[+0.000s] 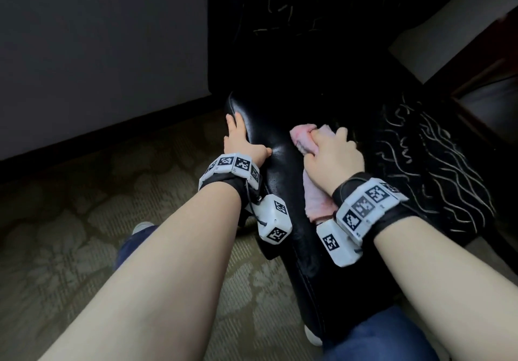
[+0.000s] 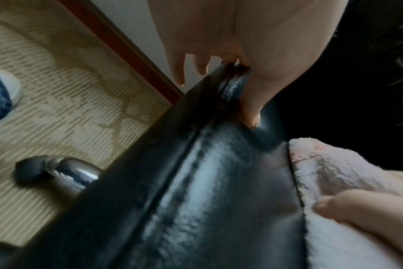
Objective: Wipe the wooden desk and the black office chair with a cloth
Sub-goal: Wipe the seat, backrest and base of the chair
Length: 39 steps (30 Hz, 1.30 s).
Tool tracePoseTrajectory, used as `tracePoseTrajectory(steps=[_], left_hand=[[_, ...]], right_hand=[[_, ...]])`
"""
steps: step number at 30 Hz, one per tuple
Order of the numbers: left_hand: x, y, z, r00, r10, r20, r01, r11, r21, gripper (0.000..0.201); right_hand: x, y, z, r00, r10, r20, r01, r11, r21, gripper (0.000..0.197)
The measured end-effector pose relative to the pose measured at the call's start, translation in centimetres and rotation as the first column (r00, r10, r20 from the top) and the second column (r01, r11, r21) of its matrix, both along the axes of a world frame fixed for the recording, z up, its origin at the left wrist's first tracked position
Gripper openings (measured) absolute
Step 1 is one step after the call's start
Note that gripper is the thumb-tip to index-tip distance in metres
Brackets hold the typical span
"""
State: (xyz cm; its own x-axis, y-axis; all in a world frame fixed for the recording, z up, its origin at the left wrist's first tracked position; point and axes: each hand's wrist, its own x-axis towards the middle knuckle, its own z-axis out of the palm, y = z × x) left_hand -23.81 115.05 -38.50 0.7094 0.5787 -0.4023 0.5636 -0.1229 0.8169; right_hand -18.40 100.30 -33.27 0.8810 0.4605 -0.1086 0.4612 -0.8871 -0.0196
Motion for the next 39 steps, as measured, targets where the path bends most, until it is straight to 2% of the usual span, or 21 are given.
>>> tracePoseTrajectory(steps=[8, 11, 15, 18, 20, 23, 26, 30, 34, 36, 39], left_hand=[[0.2, 0.0, -0.1, 1.000, -0.004, 0.022, 0.004, 1.000, -0.004, 0.102], [0.5, 0.2, -0.4, 0.999, 0.000, 0.034, 0.000, 1.000, -0.016, 0.101], [1.0, 0.4, -0.6, 1.000, 0.017, 0.019, -0.017, 1.000, 0.008, 0.102], [0.8, 0.2, -0.6, 0.999, 0.043, -0.001, -0.043, 0.998, 0.052, 0.102], [0.5, -0.4, -0.2, 0.998, 0.028, -0.058, -0.019, 0.988, 0.152, 0.096], [-0.2, -2.0, 0.9, 0.983, -0.042, -0.178, 0.103, 0.932, 0.348, 0.077], [-1.5, -4.8, 2.1, 0.947, -0.139, -0.290, 0.259, 0.863, 0.433, 0.063], [-4.3, -9.8, 3.4, 0.891, -0.209, -0.404, 0.404, 0.773, 0.489, 0.061], [-6.5, -13.2, 4.0, 0.811, -0.335, -0.480, 0.555, 0.700, 0.450, 0.068], [-6.8, -14.6, 4.1, 0.793, -0.328, -0.513, 0.571, 0.693, 0.440, 0.072], [-7.0, -17.2, 5.1, 0.788, -0.264, -0.557, 0.532, 0.746, 0.400, 0.081]], right_hand=[[4.3, 4.3, -0.4, 0.998, -0.068, 0.015, 0.067, 0.997, 0.034, 0.043], [6.3, 6.1, -0.2, 0.995, -0.097, -0.018, 0.098, 0.993, 0.069, 0.037], [7.3, 5.6, -0.2, 0.994, -0.086, -0.070, 0.093, 0.990, 0.108, 0.037], [5.6, 3.8, -0.2, 0.996, -0.036, -0.079, 0.045, 0.992, 0.116, 0.042], [3.7, 2.1, -0.2, 0.997, -0.012, -0.081, 0.021, 0.993, 0.113, 0.044], [1.1, -0.8, 0.0, 0.993, 0.011, -0.117, 0.004, 0.992, 0.127, 0.044], [-1.2, -4.1, 0.5, 0.986, 0.017, -0.168, 0.003, 0.993, 0.117, 0.039], [-5.3, -9.1, 0.8, 0.978, -0.035, -0.208, 0.054, 0.995, 0.086, 0.041], [-8.2, -13.3, 1.2, 0.961, -0.083, -0.263, 0.106, 0.992, 0.073, 0.042], [-8.9, -14.8, 1.4, 0.957, -0.077, -0.279, 0.102, 0.992, 0.077, 0.043], [-9.1, -16.6, 1.4, 0.956, -0.040, -0.292, 0.068, 0.994, 0.085, 0.045]])
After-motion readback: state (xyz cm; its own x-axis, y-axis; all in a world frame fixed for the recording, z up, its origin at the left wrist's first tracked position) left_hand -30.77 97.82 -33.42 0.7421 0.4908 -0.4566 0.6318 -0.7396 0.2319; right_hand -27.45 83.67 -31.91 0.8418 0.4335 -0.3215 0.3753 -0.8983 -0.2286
